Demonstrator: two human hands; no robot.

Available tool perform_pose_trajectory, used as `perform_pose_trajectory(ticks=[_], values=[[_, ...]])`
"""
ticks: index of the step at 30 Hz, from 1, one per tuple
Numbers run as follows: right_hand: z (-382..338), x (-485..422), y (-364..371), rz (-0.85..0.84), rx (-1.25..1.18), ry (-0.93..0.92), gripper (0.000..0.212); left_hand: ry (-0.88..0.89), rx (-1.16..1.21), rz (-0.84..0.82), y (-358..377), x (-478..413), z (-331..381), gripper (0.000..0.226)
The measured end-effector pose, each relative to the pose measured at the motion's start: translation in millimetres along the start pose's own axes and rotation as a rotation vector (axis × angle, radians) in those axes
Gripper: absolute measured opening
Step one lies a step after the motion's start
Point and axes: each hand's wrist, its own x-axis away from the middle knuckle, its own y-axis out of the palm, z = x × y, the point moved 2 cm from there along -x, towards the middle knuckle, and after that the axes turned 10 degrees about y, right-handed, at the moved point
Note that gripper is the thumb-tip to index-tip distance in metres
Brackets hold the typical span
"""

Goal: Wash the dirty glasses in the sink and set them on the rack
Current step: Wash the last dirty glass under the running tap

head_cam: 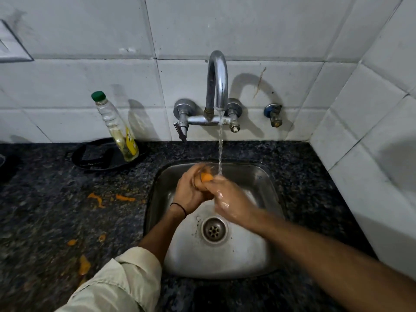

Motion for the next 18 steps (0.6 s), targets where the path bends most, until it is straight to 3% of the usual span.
perform_pose_trajectory(ticks=[2, 3, 5, 8, 11, 15, 18], values=[[14.9, -7.9, -22.4, -0.128, 0.518, -0.255, 0.058, -0.039, -0.04, -0.067, 0.2, 1.8, -2.7, 0.06], [17.3, -13.1, -26.2, -0.178, 0.664, -0.291, 0.053, -0.033, -0.042, -0.08, 3.4, 2.5, -0.6, 0.062], [5.7, -20.7, -20.9, -0.235, 0.633, -0.155, 0.035, 0.002, -0.016, -0.057, 9.7, 2.3, 4.2, 0.057], [-10.3, -28.8, -14.4, -0.315, -0.019, 0.371, 0.01, 0.001, -0.04, -0.014, 11.4, 2.2, 5.0, 0.044], [-13.4, -24.5, -8.4, -0.173, -0.847, 0.631, 0.011, -0.103, -0.328, -0.011, 2.0, 0.7, 5.6, 0.061], [-5.8, -15.8, 20.3, 0.32, -1.431, 0.98, 0.022, -0.045, -0.939, -0.41, 3.2, -11.9, 33.5, 0.067], [3.0, -15.2, 43.1, 0.358, -1.664, 1.193, 0.021, -0.064, -1.16, -0.669, 8.9, -24.1, 48.9, 0.049]])
